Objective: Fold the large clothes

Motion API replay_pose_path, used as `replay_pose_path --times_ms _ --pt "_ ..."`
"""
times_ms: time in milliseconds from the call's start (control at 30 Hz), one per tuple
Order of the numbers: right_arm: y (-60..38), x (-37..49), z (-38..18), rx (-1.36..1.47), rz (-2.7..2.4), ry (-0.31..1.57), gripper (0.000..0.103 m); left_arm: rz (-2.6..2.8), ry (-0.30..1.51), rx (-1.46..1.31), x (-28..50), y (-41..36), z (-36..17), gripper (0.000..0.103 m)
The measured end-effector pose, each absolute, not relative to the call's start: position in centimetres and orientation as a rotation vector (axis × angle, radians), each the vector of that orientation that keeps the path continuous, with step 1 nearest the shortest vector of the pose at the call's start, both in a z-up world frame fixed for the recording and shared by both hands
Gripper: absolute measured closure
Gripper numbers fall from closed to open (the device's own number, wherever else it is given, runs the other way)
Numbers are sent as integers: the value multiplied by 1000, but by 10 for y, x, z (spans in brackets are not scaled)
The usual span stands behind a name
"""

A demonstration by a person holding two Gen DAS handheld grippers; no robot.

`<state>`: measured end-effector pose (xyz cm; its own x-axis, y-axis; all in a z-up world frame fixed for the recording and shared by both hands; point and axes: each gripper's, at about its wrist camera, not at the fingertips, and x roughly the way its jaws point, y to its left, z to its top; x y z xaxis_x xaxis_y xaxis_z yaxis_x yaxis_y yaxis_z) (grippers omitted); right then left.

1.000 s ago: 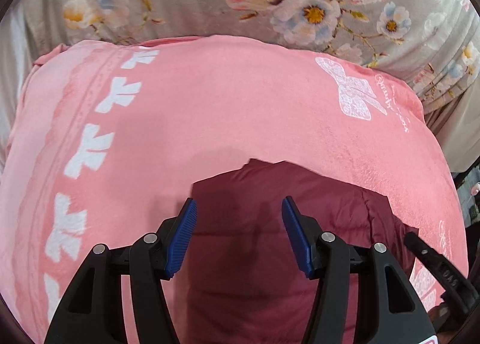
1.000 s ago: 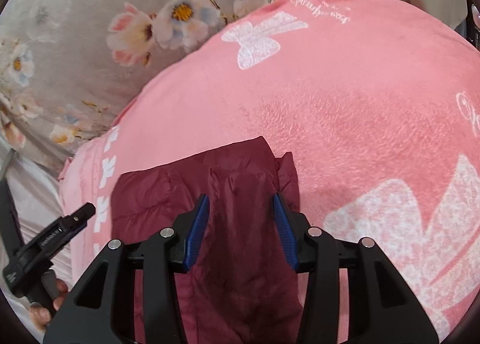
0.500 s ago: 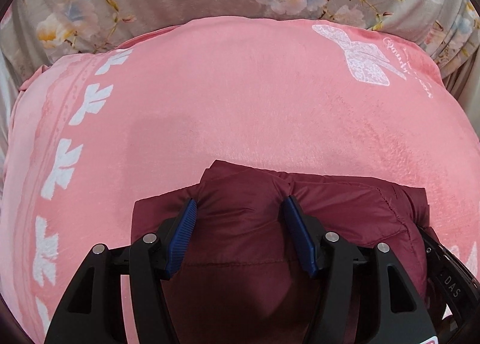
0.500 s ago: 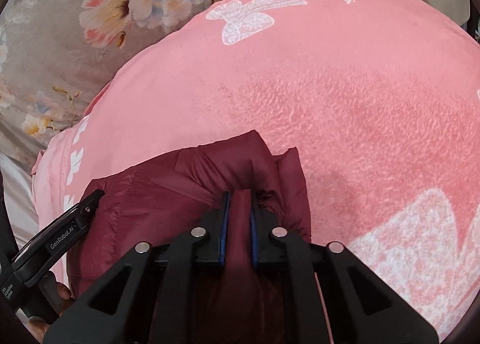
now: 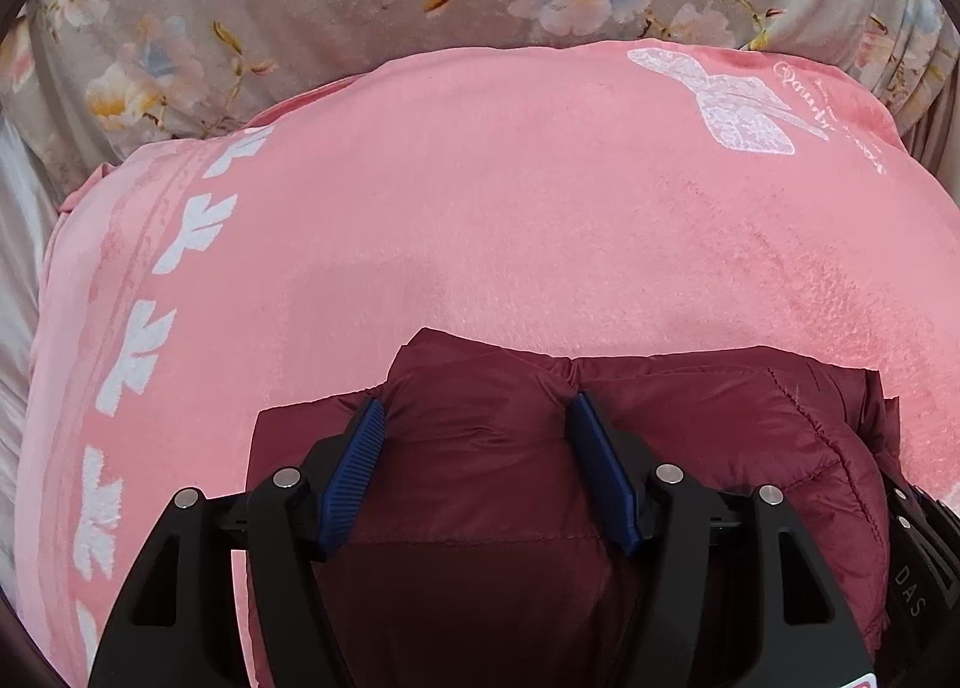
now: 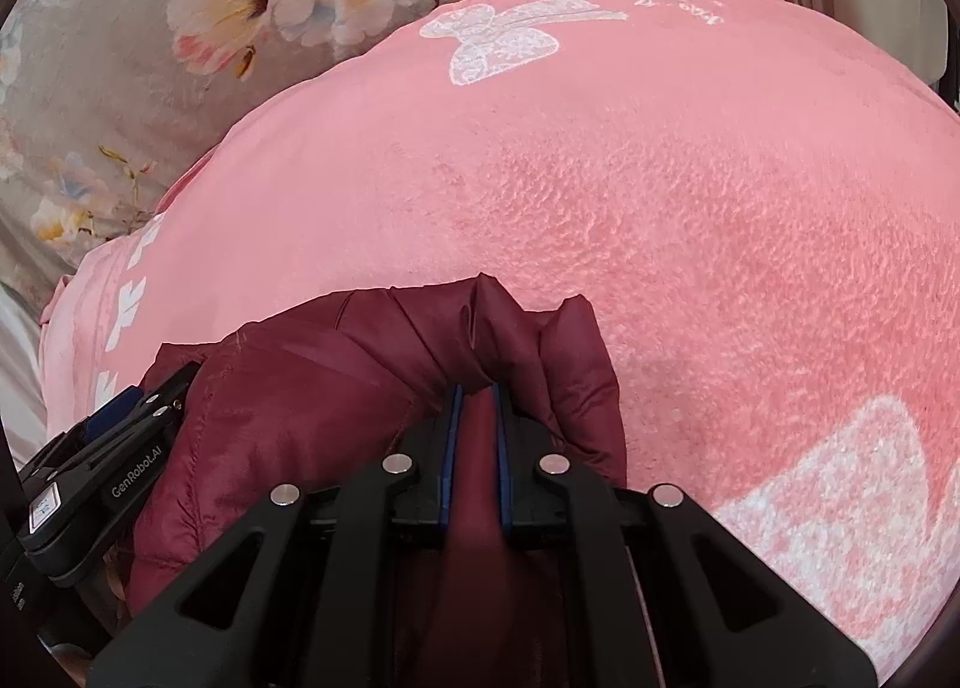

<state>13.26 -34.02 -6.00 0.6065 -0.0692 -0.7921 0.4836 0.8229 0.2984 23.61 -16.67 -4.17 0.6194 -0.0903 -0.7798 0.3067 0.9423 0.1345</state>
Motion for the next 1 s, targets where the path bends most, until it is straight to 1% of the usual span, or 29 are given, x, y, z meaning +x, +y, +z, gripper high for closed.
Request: replay_pose_path --times_ms 267,1000 --pt "-336 136 -61 470 -357 847 96 -197 837 290 232 -174 -46 41" --pt "-331 133 -63 457 -366 823 96 -167 786 314 230 -177 -50 41"
